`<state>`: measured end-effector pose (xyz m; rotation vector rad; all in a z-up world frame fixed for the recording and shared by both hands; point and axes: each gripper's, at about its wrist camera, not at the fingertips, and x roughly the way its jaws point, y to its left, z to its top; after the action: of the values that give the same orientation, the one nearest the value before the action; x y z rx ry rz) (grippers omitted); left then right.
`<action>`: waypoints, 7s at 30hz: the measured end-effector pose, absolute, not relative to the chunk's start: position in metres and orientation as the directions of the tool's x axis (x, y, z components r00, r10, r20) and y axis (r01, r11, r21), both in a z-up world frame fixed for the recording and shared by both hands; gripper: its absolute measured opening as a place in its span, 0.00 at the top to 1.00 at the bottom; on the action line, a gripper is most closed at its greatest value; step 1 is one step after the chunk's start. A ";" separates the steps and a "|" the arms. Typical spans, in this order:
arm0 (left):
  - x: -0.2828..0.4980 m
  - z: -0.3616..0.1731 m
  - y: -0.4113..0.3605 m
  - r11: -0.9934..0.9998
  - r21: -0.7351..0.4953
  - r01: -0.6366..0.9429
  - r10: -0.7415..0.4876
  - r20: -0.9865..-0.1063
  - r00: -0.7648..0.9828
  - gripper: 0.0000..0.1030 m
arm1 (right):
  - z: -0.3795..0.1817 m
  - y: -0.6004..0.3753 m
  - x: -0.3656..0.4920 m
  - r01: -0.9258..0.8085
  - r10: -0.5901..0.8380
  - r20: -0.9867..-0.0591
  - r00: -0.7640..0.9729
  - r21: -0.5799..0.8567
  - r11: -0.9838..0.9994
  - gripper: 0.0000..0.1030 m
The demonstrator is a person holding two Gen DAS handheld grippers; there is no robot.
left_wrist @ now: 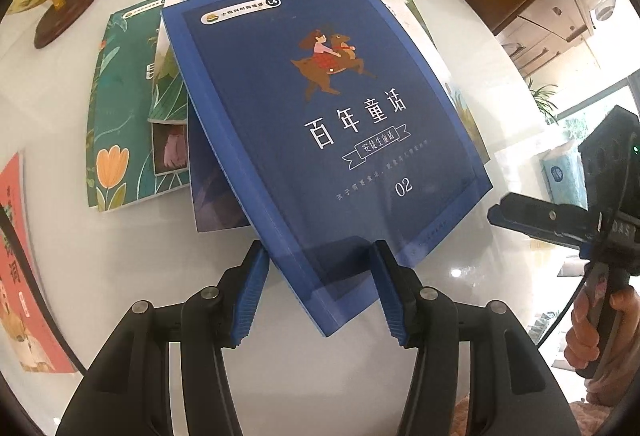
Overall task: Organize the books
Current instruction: 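Lift the dark blue book off the pile with both tools, then carry the dark blue book with both tools toward the red book, then lower the dark blue book onto the red book with both tools, then open both tools to release the dark blue book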
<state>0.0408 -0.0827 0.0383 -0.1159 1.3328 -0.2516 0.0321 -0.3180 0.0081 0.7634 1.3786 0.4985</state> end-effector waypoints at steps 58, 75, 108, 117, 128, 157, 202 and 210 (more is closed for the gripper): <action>0.032 0.017 -0.060 0.926 -0.376 0.005 -0.372 -0.914 0.163 0.31 | -0.013 -0.310 0.073 0.015 0.782 -0.618 0.081 0.785 0.619 0.48; 0.021 0.077 -0.055 0.977 -0.201 0.075 -0.215 -0.900 0.379 0.39 | 0.014 -0.261 0.087 -0.240 0.746 -0.660 -0.087 0.741 0.628 0.62; -0.023 0.075 0.082 0.968 -0.209 -0.137 -0.126 -0.882 0.454 0.43 | 0.071 -0.117 0.027 -0.473 0.752 -0.659 -0.030 0.672 0.570 0.81; -0.037 0.069 0.161 0.946 -0.229 -0.230 -0.099 -0.878 0.469 0.43 | 0.071 -0.033 0.011 -0.525 0.755 -0.653 -0.049 0.660 0.537 0.81; -0.053 0.063 0.240 0.917 -0.244 -0.315 -0.062 -0.869 0.492 0.43 | 0.071 0.052 -0.003 -0.590 0.757 -0.646 -0.096 0.649 0.479 0.80; -0.042 -0.002 0.307 0.925 -0.166 -0.341 -0.031 -0.929 0.368 0.40 | -0.002 0.117 -0.001 -0.494 0.669 -0.723 -0.174 0.651 0.576 0.80; -0.061 0.016 0.291 0.825 0.178 -0.536 0.309 -0.937 0.165 0.21 | 0.027 0.037 0.025 -0.406 0.610 -0.792 0.015 0.552 0.728 0.75; -0.051 0.044 0.261 0.836 0.041 -0.546 0.206 -0.948 0.243 0.21 | 0.045 -0.011 0.027 -0.407 0.650 -0.759 0.042 0.581 0.705 0.75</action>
<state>-0.0512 0.2606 0.0440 -0.3264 1.2239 0.5263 0.0274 -0.0108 0.0446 0.2301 1.2955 0.8196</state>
